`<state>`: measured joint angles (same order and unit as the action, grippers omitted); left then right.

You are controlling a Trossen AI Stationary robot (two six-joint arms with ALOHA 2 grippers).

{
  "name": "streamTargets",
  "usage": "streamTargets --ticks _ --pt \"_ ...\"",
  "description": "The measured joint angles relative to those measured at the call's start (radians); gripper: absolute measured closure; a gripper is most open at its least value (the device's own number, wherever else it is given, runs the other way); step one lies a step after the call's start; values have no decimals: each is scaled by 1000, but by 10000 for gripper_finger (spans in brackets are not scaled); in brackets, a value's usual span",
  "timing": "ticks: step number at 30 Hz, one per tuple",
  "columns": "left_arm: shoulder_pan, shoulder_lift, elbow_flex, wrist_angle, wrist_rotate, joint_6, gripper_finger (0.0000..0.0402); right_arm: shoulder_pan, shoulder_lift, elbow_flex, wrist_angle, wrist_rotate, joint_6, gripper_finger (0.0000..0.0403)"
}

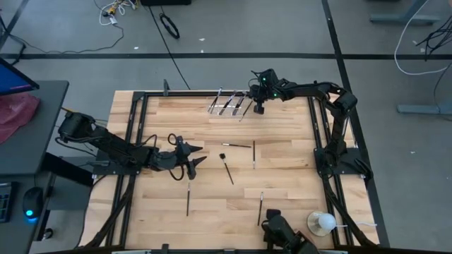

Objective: Put items in baskets/containers
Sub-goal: Put the black eyeshadow brush into the transparent organizer

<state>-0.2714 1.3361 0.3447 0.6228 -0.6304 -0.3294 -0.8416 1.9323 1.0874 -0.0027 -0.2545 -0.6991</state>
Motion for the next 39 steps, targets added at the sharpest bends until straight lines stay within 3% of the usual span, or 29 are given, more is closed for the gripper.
streamTargets --ticks 8,19,39 --pt "0 0 0 3 0 0 191 -22 29 60 -180 -34 14 402" --pt "0 0 0 3 0 0 191 -28 116 226 -306 7 105 402" --pt "-1 0 0 2 0 -1 191 39 115 231 -492 70 -25 403"
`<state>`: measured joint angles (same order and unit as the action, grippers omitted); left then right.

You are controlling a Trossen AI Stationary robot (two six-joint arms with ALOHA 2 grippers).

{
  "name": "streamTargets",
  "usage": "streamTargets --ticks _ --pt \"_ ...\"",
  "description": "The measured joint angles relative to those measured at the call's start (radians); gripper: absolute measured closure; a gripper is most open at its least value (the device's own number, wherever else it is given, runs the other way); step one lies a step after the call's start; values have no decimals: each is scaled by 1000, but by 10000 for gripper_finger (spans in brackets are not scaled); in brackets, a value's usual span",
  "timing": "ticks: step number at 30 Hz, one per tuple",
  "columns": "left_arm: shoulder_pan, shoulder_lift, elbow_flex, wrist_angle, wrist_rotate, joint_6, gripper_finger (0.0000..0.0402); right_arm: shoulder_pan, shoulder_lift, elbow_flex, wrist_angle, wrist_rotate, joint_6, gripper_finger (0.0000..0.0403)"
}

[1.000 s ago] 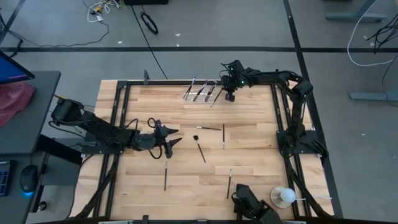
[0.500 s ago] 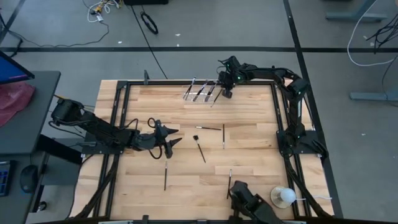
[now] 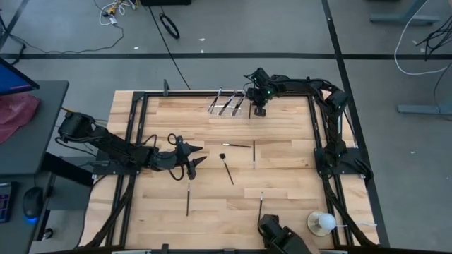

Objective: Put items in baskets/containers
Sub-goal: Put the black eyeshadow brush into the transparent organizer

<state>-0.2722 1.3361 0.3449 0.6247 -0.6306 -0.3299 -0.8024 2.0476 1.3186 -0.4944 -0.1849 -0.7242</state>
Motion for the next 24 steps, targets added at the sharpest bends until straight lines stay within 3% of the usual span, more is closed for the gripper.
streamTargets --ticks 6,13,19,24 --pt "0 0 0 0 0 0 191 49 -7 1 -58 13 37 403" --pt "0 0 0 0 0 -6 191 82 -25 -3 -79 155 94 403" --pt "0 0 0 0 0 -7 191 65 -154 -33 -71 210 224 403" --pt "0 0 0 -1 0 -7 191 84 -266 -178 7 240 349 403"
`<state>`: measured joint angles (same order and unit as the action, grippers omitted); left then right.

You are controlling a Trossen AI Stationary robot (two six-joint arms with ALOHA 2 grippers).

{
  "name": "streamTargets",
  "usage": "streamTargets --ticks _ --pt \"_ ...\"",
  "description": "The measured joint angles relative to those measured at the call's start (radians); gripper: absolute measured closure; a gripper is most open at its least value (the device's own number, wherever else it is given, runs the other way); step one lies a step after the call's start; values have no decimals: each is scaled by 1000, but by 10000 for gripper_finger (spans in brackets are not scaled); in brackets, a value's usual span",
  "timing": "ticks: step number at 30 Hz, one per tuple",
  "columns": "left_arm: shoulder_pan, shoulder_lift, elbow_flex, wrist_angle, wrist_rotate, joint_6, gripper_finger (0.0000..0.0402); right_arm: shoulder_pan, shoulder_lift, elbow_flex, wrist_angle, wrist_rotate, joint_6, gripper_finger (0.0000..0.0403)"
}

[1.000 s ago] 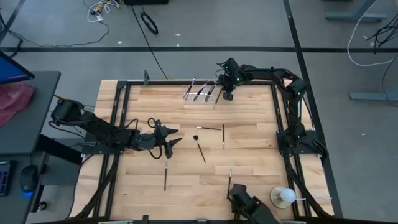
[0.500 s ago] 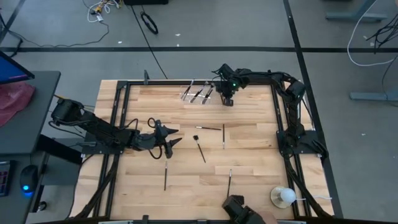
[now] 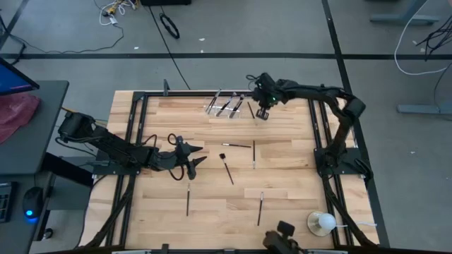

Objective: Put items in baskets/containers
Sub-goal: Put the black eyeshadow brush into the transparent organizer

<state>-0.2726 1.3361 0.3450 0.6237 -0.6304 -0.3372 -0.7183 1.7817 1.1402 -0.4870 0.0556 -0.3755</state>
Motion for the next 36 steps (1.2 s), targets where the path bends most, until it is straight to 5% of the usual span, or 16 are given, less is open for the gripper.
streamTargets --ticks 5,10,15,19,23,31,36 --pt "0 0 0 1 0 5 191 44 -70 -203 190 -16 152 383" --pt "0 0 0 0 0 8 191 114 -75 -328 362 -41 273 316" --pt "0 0 0 0 -2 9 191 192 -74 -363 484 97 373 235" --pt "0 0 0 0 -2 9 191 213 -67 -365 492 110 434 203" --pt "0 0 0 0 -3 9 191 206 -67 -365 490 129 487 215" --pt "0 0 0 0 -3 9 191 191 -33 -363 467 40 515 308" --pt "0 0 0 0 -1 8 191 208 20 -357 477 73 487 345"
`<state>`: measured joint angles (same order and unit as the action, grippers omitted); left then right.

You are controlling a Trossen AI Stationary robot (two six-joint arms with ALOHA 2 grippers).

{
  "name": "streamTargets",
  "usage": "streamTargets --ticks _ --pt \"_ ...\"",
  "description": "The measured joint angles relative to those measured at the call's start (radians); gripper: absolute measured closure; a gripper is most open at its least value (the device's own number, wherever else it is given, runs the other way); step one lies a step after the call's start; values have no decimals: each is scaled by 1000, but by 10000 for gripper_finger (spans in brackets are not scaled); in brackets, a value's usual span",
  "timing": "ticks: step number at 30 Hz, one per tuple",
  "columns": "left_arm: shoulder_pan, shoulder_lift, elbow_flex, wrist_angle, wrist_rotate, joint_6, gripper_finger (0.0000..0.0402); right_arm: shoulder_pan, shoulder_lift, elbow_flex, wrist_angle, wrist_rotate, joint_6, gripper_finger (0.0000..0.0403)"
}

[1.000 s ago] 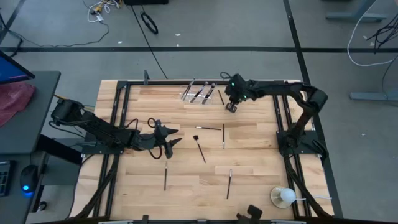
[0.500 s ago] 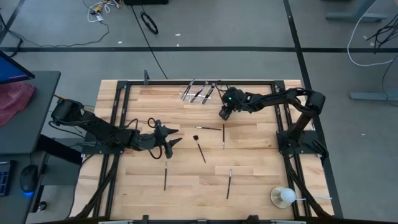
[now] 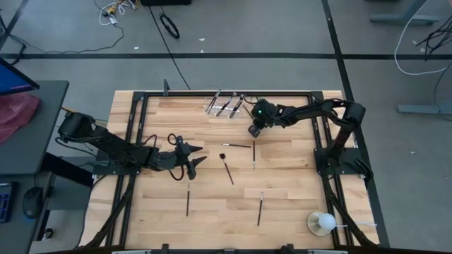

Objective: Put items in baskets/containers
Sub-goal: Put the black eyeshadow brush into the transparent organizer

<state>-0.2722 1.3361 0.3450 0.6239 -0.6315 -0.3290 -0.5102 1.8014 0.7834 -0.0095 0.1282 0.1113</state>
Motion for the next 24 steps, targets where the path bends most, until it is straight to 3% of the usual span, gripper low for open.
streamTargets --ticks 6,15,24 --pt "0 0 0 0 7 0 191 21 1 4 -51 5 -9 393" --pt "0 0 0 0 8 -1 191 74 -16 7 -136 36 95 397" --pt "0 0 0 -2 8 1 191 182 -150 -8 -464 3 124 400"
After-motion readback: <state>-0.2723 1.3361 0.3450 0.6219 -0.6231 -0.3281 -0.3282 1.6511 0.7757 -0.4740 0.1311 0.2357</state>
